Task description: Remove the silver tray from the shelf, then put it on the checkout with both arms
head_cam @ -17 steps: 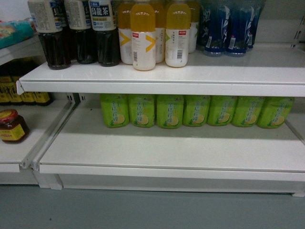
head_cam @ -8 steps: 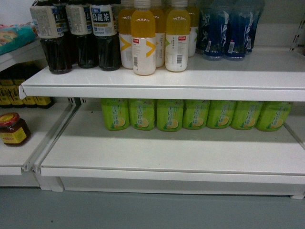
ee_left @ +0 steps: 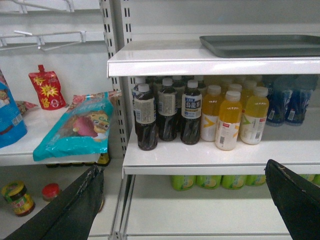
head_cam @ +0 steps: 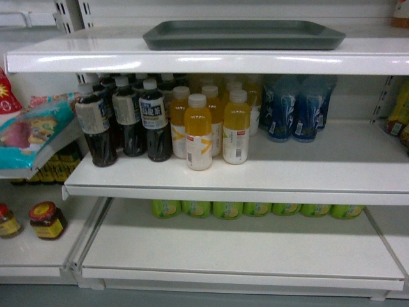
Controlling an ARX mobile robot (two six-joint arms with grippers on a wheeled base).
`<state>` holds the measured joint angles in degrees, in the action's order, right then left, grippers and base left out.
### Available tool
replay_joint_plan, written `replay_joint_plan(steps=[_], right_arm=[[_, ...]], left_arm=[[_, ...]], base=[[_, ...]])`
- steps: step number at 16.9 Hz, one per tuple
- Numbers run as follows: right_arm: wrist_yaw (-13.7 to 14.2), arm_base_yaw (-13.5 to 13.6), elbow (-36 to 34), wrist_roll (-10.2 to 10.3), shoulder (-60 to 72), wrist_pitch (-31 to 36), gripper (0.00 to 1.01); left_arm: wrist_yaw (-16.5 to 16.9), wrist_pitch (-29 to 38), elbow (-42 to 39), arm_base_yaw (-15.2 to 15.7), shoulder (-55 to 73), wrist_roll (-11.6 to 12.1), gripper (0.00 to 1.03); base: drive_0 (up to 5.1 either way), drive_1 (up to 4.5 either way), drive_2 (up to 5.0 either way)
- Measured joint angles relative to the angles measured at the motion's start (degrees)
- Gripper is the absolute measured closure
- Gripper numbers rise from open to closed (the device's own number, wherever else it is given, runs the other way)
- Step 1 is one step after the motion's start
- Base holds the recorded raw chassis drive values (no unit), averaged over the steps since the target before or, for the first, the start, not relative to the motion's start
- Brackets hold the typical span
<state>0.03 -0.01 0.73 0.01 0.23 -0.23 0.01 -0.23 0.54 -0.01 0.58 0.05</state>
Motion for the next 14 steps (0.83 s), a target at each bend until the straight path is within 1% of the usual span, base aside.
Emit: replay_joint_plan(steps=[14], right_arm=[[-0.04, 0.00, 0.00, -0.07, 0.02, 0.04, 0.03]], left_arm=[[-0.02, 0.04, 0.00, 0.00, 0.00, -0.02, 0.05]], base=[[0.0, 0.00, 0.0]])
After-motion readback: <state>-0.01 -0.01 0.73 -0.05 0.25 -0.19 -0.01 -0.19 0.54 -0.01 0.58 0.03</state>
